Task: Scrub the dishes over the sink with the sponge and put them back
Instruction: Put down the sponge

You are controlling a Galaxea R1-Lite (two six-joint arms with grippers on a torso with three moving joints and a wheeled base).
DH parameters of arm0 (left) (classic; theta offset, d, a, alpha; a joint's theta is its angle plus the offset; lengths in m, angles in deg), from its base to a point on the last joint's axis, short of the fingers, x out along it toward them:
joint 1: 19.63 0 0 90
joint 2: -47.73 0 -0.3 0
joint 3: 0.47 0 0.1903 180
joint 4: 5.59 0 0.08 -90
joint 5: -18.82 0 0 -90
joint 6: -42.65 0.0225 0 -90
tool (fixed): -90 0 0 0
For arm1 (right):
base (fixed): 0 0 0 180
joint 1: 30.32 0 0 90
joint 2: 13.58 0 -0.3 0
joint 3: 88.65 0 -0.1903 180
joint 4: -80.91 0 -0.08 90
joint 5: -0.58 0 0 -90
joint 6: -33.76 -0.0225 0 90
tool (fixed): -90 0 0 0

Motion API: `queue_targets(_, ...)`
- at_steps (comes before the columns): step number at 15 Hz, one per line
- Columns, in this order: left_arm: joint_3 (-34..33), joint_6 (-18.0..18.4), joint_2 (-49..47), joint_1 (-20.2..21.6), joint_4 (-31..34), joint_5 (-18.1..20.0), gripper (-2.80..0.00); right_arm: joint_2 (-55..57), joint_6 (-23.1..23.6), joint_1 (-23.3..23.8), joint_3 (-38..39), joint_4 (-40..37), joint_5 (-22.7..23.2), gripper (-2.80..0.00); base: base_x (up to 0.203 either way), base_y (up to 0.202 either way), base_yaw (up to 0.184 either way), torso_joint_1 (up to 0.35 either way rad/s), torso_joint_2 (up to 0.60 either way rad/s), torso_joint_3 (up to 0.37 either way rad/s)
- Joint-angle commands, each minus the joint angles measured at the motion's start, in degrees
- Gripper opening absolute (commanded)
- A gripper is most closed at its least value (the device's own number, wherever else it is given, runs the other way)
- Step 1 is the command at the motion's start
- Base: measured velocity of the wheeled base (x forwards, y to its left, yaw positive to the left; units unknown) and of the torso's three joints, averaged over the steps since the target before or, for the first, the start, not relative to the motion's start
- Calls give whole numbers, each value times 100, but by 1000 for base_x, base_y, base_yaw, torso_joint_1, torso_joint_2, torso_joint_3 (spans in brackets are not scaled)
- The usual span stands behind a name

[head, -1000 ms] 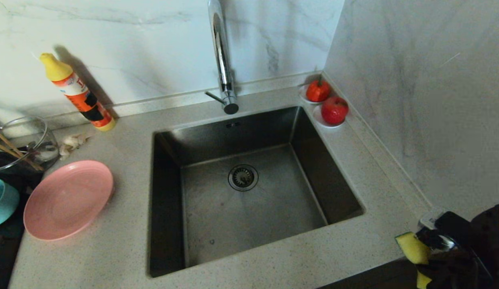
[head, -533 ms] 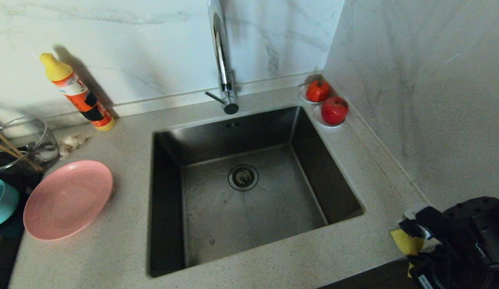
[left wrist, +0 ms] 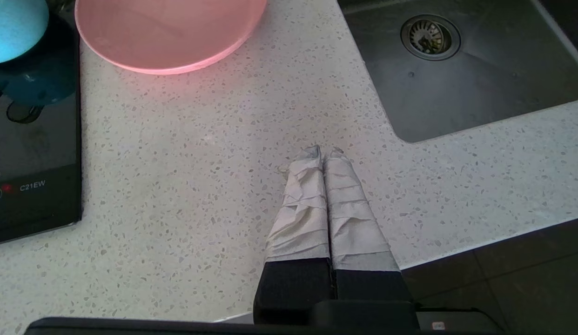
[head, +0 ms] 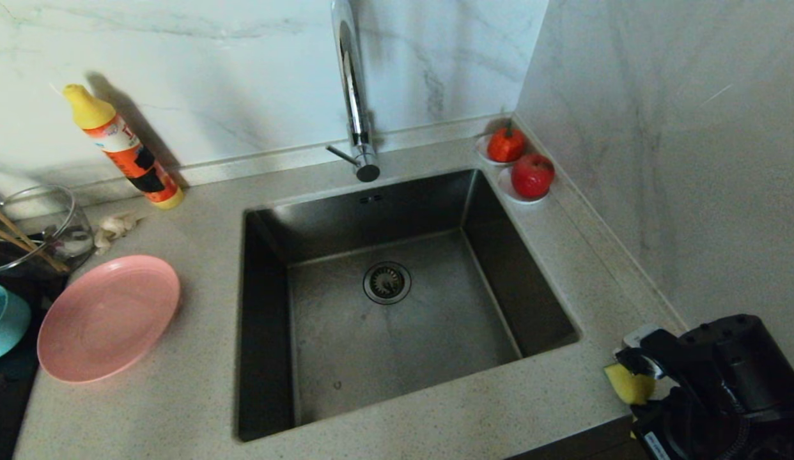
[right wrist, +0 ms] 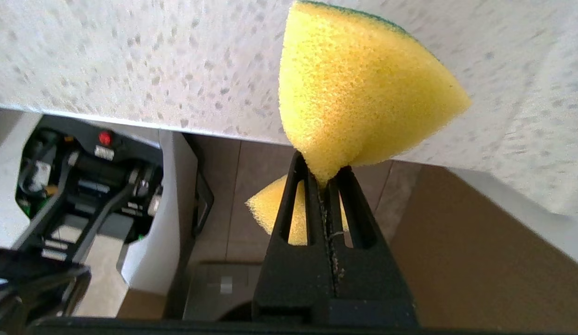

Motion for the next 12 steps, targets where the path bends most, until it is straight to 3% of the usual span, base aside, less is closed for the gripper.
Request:
queue_targets(1, 1, 4, -5, 0, 5, 0, -280, 253, 50, 138, 2, 219, -10, -280, 0, 0, 0, 0, 0, 0)
queue_targets(4, 1, 4, -5, 0, 5, 2, -280, 467, 238, 409, -111, 671, 62, -280, 0, 0, 0, 0, 0, 0)
queue_targets(12, 1, 4, -5, 0, 5, 0, -280, 862, 400, 959, -840, 712, 77, -280, 0, 0, 0, 0, 0, 0)
